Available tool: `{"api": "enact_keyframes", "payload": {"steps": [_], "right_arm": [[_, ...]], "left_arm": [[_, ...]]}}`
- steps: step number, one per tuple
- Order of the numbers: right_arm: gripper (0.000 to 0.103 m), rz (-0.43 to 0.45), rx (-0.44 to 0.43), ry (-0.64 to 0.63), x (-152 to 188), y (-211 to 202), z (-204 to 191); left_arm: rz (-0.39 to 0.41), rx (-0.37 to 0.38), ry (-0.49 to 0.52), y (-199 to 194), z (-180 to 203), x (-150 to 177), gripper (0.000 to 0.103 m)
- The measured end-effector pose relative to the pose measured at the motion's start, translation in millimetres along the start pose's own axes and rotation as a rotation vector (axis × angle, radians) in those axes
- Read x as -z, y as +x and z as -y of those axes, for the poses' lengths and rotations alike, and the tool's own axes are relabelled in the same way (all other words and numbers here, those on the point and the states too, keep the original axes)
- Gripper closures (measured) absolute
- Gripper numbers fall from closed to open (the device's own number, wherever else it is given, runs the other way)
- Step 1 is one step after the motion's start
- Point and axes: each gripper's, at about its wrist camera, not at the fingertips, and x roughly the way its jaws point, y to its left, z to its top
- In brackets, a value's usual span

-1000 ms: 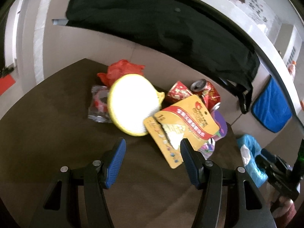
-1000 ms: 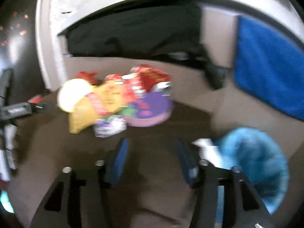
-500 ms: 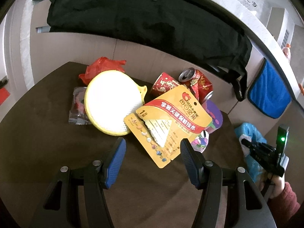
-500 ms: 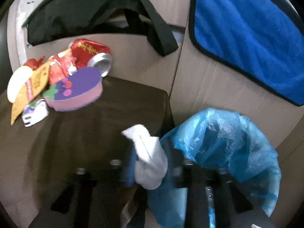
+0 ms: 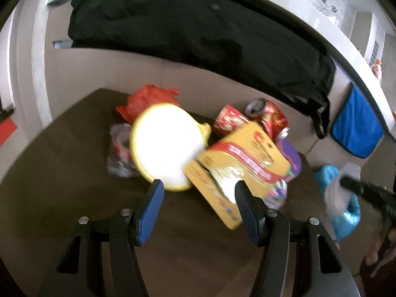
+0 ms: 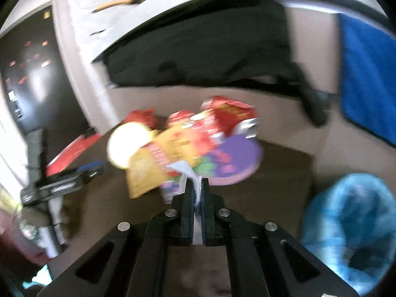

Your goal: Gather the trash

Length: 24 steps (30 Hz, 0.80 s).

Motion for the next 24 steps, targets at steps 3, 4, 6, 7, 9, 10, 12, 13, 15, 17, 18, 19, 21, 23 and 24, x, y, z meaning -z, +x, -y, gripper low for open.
{"api": "enact_keyframes", "payload": {"steps": [3,4,6,7,9,10,12,13,15,17,18,19,21,23,24], "right_arm": [[0.099,-0.046,-0.056,-0.014,6.6,23.2,-22.5],[0.099,-0.057,-0.068,-0.014,9.8,25.9,-27.7],[0.099,-0.085,-0.087,-0.021,15.1,37.9,-36.3],[0.099,-0.097,-0.089,-0.027,18.4,41.9,-39.8],[0.099,-0.113,-0.092,-0.034,21.6,45.3,-42.4],[0.099,-0.119,-0.089,-0.036,22.8,47.3,-42.4],[0.096,-0.127,-0.079,-0.035,24.7,49.3,-41.7],[0.096,-0.128,-0.074,-0.033,24.5,51.5,-40.6],[0.096,-0.127,-0.062,-0.035,25.5,51.2,-38.4],[0.093,-0.123,-0.048,-0.038,26.4,50.3,-36.6],[0.087,-0.122,-0.045,-0.040,27.1,50.1,-36.3],[0.083,-0.120,-0.039,-0.042,27.7,49.2,-35.6],[0.072,-0.107,-0.028,-0.039,29.4,46.0,-33.4],[0.072,-0.102,-0.022,-0.029,30.4,45.2,-29.3],[0.072,-0.100,-0.018,-0.023,30.6,45.3,-27.8]], "left_arm": [[-0.003,0.006,-0.047,9.1,-23.2,-13.7,0.043],[-0.010,0.008,-0.072,13.9,-32.7,-18.1,0.043],[-0.033,0.015,-0.122,23.9,-49.3,-24.5,0.043],[-0.046,0.024,-0.146,29.9,-56.7,-27.5,0.043],[-0.062,0.037,-0.164,38.4,-63.7,-31.4,0.043],[-0.068,0.042,-0.168,42.7,-65.5,-33.5,0.043],[-0.070,0.058,-0.169,48.6,-63.8,-36.2,0.043],[-0.068,0.069,-0.166,51.7,-61.6,-38.3,0.043],[-0.062,0.083,-0.154,56.9,-57.2,-41.1,0.043],[-0.066,0.098,-0.141,62.6,-52.8,-43.0,0.043],[-0.074,0.110,-0.140,64.8,-51.1,-43.7,0.044],[-0.079,0.131,-0.138,65.5,-47.8,-44.1,0.050],[-0.071,0.158,-0.125,62.0,-41.4,-45.4,0.057],[-0.046,0.168,-0.095,54.8,-32.2,-46.0,0.066],[-0.038,0.165,-0.081,52.0,-28.0,-46.1,0.069]]}}
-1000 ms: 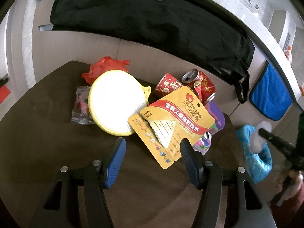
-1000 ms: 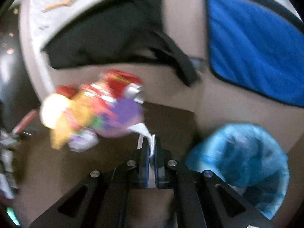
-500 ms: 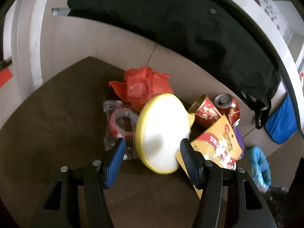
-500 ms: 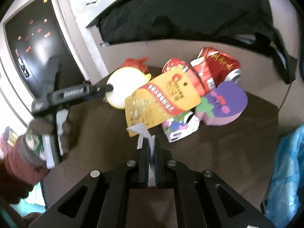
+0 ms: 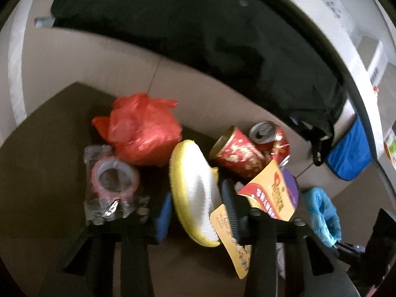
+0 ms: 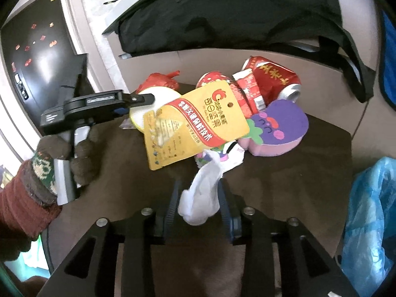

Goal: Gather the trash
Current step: 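Grasp the yellow round mesh pad by its rim with the left tool, then reach the right tool to the red paper cup and grasp its rim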

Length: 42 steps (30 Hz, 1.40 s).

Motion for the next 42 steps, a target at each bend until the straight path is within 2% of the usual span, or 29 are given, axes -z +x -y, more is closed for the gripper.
{"api": "enact_keyframes", "payload": {"steps": [2,3,7,9,11,13,16,20,23,31,38,42], "right_arm": [[0.071,0.003,0.008,0.016,0.4,-0.8,4.3],[0.070,0.004,0.013,0.020,0.3,-1.0,5.5],[0.061,0.022,0.056,0.029,-2.8,-6.4,8.9],[0.052,0.032,0.085,0.042,-6.5,-10.2,14.3],[0.048,0.038,0.136,0.065,-12.2,-13.3,23.7],[0.048,0.040,0.166,0.108,-17.8,-14.7,37.2],[0.048,0.032,0.139,0.234,-30.6,-9.9,69.5],[0.047,0.046,0.163,0.383,-45.8,8.3,106.0],[0.047,0.016,0.148,0.429,-50.9,29.7,116.7],[0.046,-0.018,0.101,0.454,-59.4,64.2,117.6],[0.040,-0.029,0.149,0.392,-75.2,80.4,106.8],[0.034,-0.052,0.159,0.379,-78.5,83.6,102.3]], "left_arm": [[-0.002,-0.008,0.026,0.2,10.0,-0.1,0.084],[-0.007,-0.012,0.033,1.4,13.7,-0.1,0.087],[0.015,-0.052,0.073,-3.8,28.1,2.8,0.089],[0.045,-0.086,0.101,-14.4,32.9,5.4,0.089],[0.062,-0.111,0.112,-23.8,35.4,6.9,0.089],[0.072,-0.136,0.112,-37.3,33.3,8.8,0.089],[0.069,-0.142,0.105,-48.0,30.6,12.1,0.089],[0.035,-0.127,0.093,-41.6,24.9,12.7,0.088],[0.013,-0.134,0.085,-32.7,20.6,10.4,0.088],[0.001,-0.113,0.074,-24.3,14.5,8.1,0.086],[-0.022,-0.113,0.054,-14.4,12.7,11.9,0.085],[-0.007,-0.111,0.036,-17.8,12.2,11.3,0.084]]}}
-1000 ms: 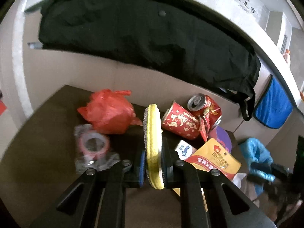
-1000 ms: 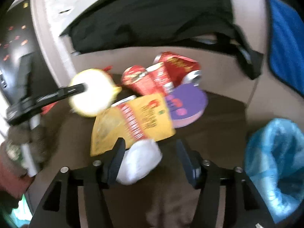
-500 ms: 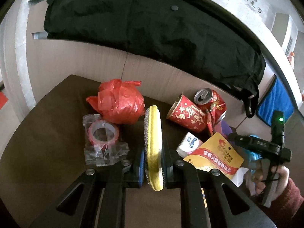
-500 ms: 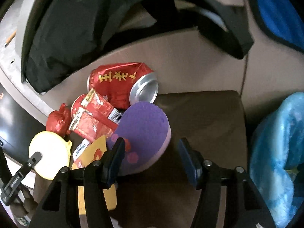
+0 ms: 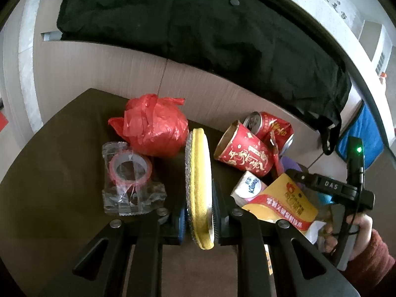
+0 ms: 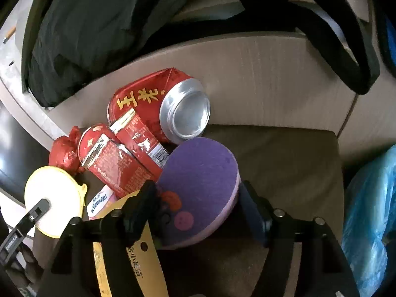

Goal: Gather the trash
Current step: 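Reach the right tool to the red paper cup and grasp its rim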

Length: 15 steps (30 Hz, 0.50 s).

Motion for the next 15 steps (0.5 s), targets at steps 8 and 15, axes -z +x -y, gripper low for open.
{"api": "enact_keyframes", "payload": {"steps": [8,15], "right_arm": [[0.027,-0.006,0.079,-0.035,-3.4,8.3,-23.1],[0.063,0.063,0.126,-0.125,-0.2,-15.6,-38.3]], "left_arm": [[0.044,-0.040,-0.023,-14.8,-5.5,-3.6,0.084],[0.041,-0.058,-0.018,-17.1,-4.3,-1.0,0.087]]}}
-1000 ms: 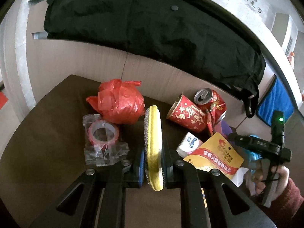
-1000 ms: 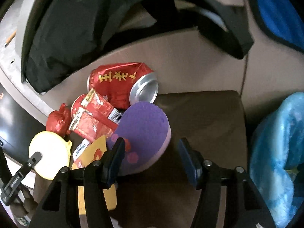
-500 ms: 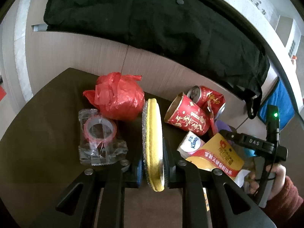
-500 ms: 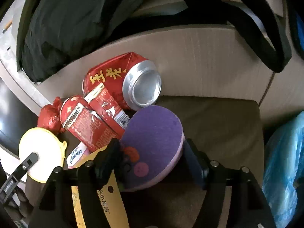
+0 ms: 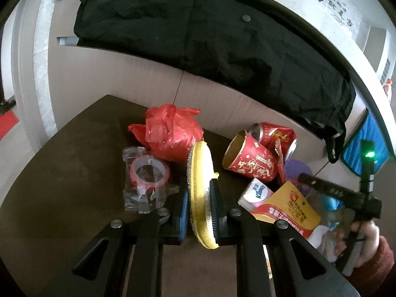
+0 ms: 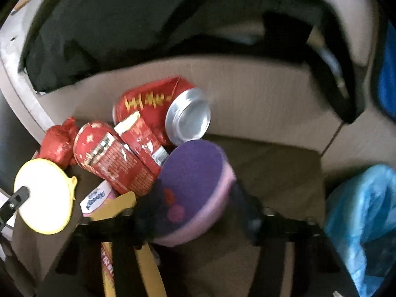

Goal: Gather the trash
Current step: 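Reach the right tool to the red paper cup and grasp its rim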

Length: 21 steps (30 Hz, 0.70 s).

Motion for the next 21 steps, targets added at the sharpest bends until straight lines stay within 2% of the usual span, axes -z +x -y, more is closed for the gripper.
{"api": "enact_keyframes", "payload": {"steps": [2,3,4,8,12,13,14,15,16,21], "right_arm": [[0.071,0.022,-0.031,0.003,-2.0,-13.1,1.7],[0.079,0.026,-0.054,0.006,-3.0,-18.6,2.7],[0.082,0.020,-0.074,0.007,-3.6,-21.4,3.2],[0.082,-0.001,-0.174,-0.018,2.1,-29.6,-2.5],[0.082,0.009,-0.217,-0.081,7.3,-34.8,-28.4],[0.081,0.020,-0.217,-0.077,7.3,-36.1,-28.8],[0.071,0.025,-0.214,-0.066,7.0,-35.9,-27.6],[0.055,0.027,-0.203,-0.052,5.7,-35.5,-26.7],[0.050,0.034,-0.195,-0.044,3.9,-35.7,-22.5],[0.048,0.045,-0.148,-0.079,0.6,-31.4,-16.2]], "left_arm": [[0.005,-0.001,0.001,-3.2,1.8,0.2,0.088],[0.008,0.000,0.002,-5.2,2.3,0.0,0.088],[0.013,0.003,0.002,-8.6,3.1,0.0,0.088],[0.034,0.015,0.004,-23.0,5.9,1.0,0.088],[0.036,0.010,-0.003,-32.4,3.7,4.3,0.088],[0.035,0.006,-0.003,-34.5,2.0,5.7,0.088],[0.035,0.003,-0.001,-35.9,0.0,6.6,0.088],[0.037,-0.004,0.004,-37.3,-2.4,8.2,0.088],[0.039,-0.012,0.006,-38.2,-4.0,9.3,0.088],[0.021,-0.011,-0.024,-30.2,-14.6,14.0,0.088]]}}
